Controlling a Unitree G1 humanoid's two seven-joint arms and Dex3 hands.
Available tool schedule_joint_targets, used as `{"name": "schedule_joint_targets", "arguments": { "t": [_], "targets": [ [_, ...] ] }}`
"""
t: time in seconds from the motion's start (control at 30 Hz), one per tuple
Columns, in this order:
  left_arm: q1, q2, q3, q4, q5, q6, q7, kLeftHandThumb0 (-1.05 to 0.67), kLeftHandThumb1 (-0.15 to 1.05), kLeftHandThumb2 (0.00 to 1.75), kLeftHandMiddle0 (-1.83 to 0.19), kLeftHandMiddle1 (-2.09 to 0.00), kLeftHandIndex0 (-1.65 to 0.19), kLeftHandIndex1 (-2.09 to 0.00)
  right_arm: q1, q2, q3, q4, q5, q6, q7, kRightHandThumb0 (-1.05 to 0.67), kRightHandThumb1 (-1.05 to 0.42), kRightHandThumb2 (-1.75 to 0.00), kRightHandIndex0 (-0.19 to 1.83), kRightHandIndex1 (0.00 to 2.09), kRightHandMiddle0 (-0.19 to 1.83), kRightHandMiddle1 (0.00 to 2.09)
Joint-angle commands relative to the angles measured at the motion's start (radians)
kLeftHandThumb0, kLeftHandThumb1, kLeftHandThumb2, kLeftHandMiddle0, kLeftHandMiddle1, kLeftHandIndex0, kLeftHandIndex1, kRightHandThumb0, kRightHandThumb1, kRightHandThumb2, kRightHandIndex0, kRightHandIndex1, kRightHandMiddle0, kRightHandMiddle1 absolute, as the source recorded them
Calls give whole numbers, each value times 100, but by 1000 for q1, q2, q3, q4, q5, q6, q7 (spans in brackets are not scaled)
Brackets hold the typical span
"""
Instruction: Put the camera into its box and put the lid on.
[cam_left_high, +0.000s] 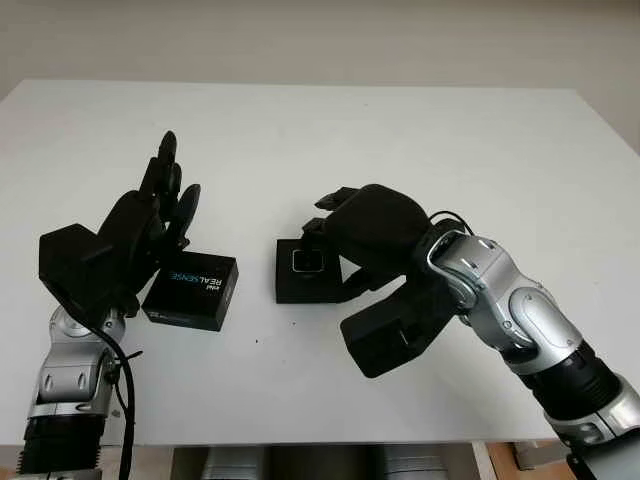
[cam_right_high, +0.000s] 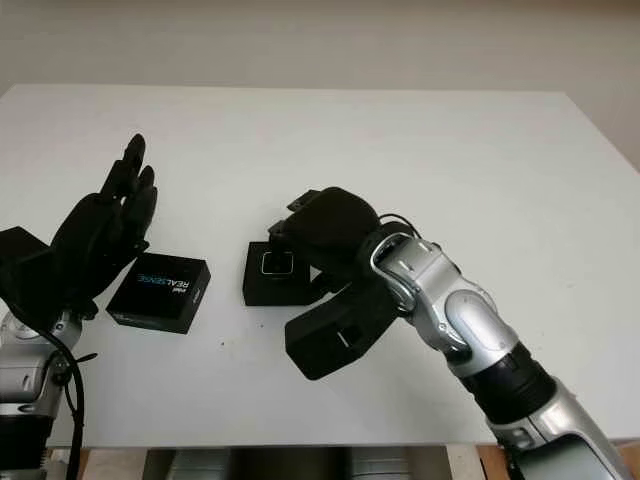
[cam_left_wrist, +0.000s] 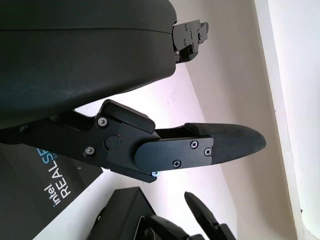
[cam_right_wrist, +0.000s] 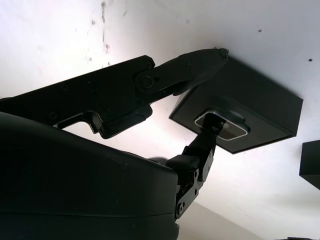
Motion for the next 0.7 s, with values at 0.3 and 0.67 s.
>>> {"name": "schedule_joint_targets", "arguments": {
  "t": [0.3, 0.67],
  "targets": [
    [-4, 7, 19, -26, -1, 15, 26, -87, 105, 48, 19, 0, 19, 0, 82, 145, -172, 91, 135, 39, -456, -67, -105, -21, 11, 8, 9, 8],
    [-49, 169, 32, 12, 47, -67, -85, -87, 105, 44, 19, 0, 19, 0, 82, 269, -340, 156, 543, 137, -431, -72, -105, -41, 9, 6, 5, 5]
  ]
}}
